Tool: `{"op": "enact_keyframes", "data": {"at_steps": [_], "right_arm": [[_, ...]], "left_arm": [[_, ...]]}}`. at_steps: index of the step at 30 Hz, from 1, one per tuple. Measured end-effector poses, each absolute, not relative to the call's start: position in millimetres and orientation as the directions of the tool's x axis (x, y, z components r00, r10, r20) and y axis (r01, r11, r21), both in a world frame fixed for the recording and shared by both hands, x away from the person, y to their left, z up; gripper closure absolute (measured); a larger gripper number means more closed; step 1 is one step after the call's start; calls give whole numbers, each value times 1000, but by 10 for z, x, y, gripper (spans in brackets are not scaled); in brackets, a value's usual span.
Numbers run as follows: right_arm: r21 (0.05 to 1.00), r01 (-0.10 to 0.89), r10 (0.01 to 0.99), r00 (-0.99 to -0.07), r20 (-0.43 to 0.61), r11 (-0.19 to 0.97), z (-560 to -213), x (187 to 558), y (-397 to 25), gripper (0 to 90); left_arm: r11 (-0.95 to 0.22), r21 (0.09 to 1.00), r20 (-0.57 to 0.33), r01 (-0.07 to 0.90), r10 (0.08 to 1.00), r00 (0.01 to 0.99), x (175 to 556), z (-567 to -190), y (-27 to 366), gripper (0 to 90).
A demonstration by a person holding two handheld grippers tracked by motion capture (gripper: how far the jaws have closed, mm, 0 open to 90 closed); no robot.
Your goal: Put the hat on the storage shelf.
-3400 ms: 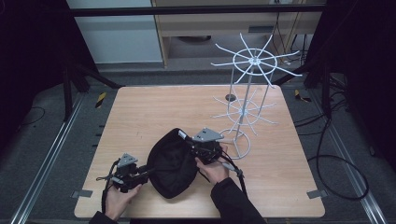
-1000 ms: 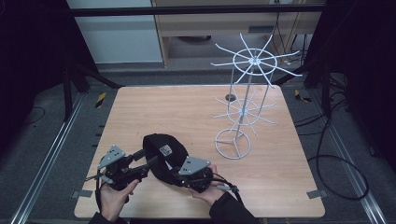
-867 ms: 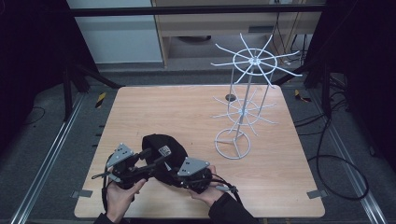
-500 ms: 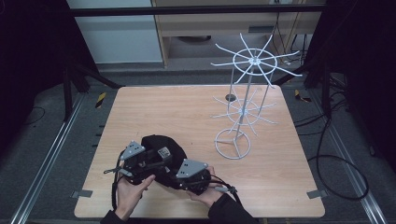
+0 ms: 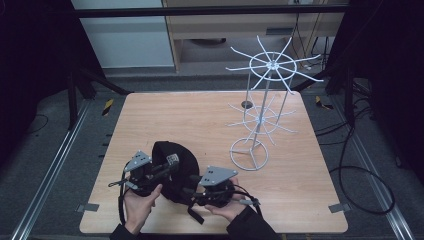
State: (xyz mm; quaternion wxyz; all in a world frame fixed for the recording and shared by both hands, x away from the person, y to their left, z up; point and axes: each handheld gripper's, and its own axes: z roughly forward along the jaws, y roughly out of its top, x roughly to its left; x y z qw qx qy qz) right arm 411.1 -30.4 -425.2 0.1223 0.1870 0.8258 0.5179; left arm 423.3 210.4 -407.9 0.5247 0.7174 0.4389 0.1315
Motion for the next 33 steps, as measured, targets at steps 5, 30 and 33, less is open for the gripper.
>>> {"op": "enact_keyframes", "data": {"at_steps": [5, 30, 33], "right_arm": [[923, 190, 512, -859, -9, 334, -4136, 4160, -581, 530], [925, 293, 508, -850, 136, 243, -4286, 4407, -629, 728], [925, 293, 509, -850, 136, 243, -4275, 4393, -625, 813]], "left_arm": [[-73, 885, -256, 459, 748, 612, 4188, -3972, 2156, 820], [-123, 929, -206, 350, 613, 763, 4030, -3726, 2001, 825], [-120, 929, -209, 350, 611, 764, 4037, -3727, 2008, 823]]}}
